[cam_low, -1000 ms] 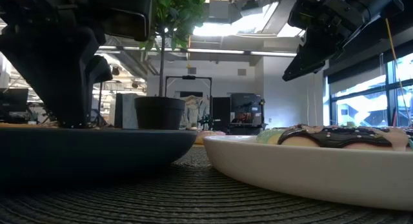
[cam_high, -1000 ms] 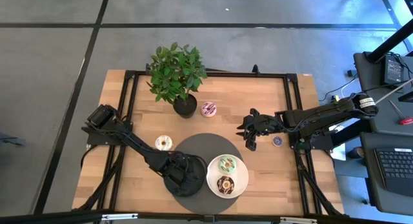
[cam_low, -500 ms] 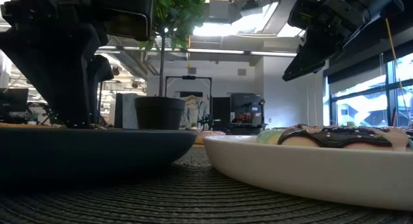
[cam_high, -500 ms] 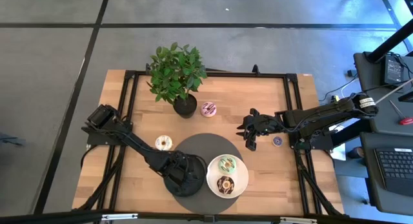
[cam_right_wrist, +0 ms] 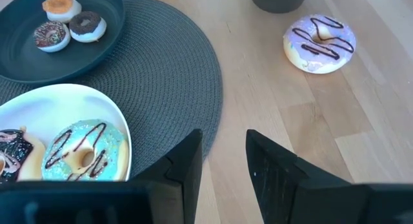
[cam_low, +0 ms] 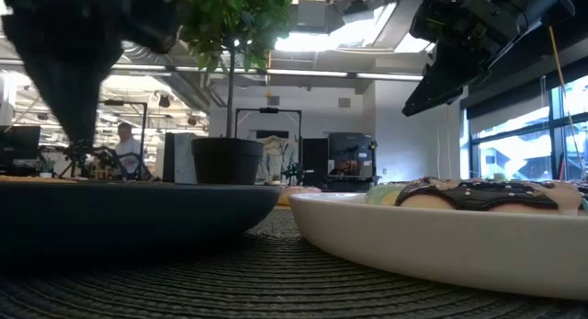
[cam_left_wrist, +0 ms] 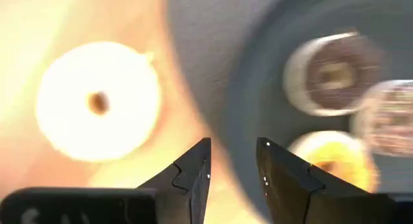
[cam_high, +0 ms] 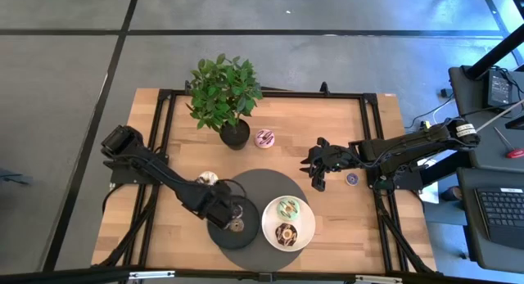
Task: Pick & Place donuts
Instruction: Put the big white donut into the white plate
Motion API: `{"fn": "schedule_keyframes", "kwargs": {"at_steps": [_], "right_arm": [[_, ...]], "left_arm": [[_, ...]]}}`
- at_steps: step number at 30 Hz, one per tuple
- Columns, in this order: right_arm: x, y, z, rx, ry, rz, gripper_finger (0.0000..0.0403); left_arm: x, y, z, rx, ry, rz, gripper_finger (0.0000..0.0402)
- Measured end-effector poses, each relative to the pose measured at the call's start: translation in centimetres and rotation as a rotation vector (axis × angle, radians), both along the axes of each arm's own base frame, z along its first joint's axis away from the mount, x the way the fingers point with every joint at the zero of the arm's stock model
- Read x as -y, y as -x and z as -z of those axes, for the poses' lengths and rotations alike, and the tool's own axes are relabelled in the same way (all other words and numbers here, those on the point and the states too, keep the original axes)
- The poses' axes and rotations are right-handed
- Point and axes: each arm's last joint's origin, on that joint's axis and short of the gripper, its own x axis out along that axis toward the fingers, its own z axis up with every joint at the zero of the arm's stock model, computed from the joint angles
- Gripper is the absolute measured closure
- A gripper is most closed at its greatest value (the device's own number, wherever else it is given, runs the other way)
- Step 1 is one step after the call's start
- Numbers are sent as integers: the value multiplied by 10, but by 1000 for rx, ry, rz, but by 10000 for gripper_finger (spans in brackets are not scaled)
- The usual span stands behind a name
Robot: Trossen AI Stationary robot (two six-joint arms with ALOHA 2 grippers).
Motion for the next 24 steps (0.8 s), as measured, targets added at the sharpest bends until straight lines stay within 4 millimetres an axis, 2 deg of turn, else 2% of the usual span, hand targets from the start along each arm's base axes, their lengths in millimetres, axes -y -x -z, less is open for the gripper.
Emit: {"fn": "schedule_keyframes", "kwargs": {"at_steps": [5,12,16,24], "right_arm": [[0,0,0,-2,15,-12,281],[0,0,0,-3,24,-21,281],[0,0,0,-5,39,-33,281],[0,0,0,-5,38,-32,281]], "left_arm": [[-5,9,0,-61,-69,-83,287],[-14,7,0,-61,-116,-103,283],[-30,3,1,-103,-131,-109,286],[-61,-1,22,-137,-82,-125,303]]}}
